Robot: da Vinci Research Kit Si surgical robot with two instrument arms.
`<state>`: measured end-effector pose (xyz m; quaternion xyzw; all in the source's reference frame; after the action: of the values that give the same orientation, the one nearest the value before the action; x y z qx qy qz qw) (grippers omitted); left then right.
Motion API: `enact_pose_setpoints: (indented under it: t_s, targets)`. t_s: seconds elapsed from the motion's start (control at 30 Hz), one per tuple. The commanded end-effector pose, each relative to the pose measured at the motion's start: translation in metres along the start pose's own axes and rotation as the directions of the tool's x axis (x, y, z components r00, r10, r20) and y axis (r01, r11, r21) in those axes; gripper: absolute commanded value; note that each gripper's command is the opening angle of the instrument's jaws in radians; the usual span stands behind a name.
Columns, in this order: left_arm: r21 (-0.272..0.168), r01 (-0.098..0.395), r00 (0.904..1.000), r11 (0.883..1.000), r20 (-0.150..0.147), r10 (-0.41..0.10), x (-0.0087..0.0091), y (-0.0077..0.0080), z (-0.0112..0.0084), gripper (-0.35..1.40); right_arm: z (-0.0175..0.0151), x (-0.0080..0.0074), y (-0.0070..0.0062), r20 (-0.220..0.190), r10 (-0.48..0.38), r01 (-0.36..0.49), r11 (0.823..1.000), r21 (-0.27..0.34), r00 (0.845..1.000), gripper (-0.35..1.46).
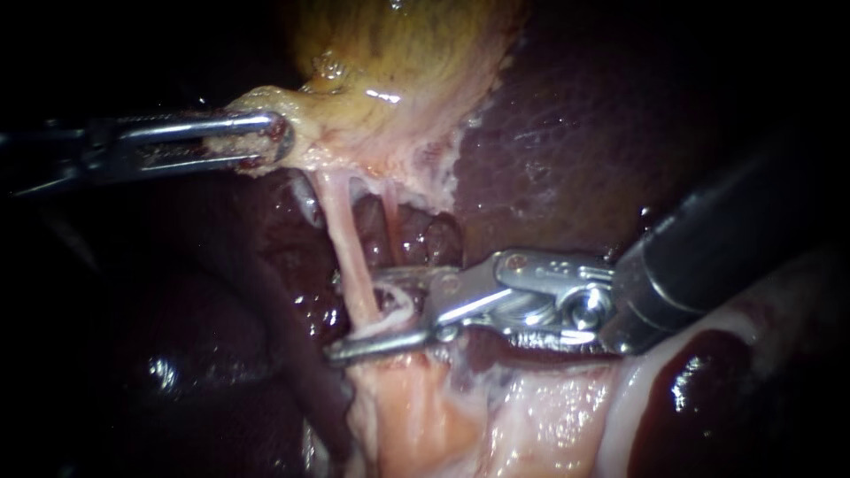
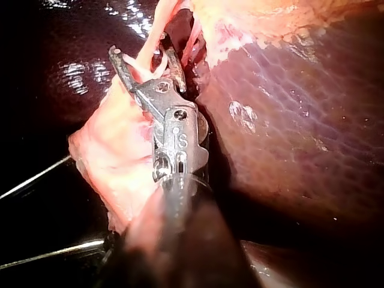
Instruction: Clipping first clip left tube
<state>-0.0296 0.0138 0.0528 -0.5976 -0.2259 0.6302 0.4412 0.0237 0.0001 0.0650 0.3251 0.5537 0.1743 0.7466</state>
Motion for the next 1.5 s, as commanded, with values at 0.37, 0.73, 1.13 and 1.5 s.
enact_pose_setpoints:
  t_s: [0.37,0.73,1.13,1.5]
  targets:
    - [0.001,0.0,1.0,1.0,0.0,0.0,0.0,0.0,0.0001,-0.35,0.0014,0.0009,-0.0027,-0.022,-0.003,0.005,0.996,0.087,1.0,0.49]
    - [0.001,0.0,1.0,1.0,0.0,0.0,-0.0001,0.0,0.0001,-0.35,0.0025,0.0024,-0.0058,-0.032,-0.013,0.017,0.991,0.132,0.999,0.49]
    - [0.001,0.0,1.0,1.0,0.0,0.0,-0.0001,0.0,0.0001,-0.35,0.0024,0.0032,-0.0067,-0.032,-0.012,0.016,0.99,0.138,0.999,0.44]
    - [0.001,0.0,1.0,1.0,0.0,0.0,-0.0001,0.0,0.0001,-0.35,0.0013,0.0036,-0.0067,-0.034,-0.008,0.013,0.99,0.137,0.999,0.15]
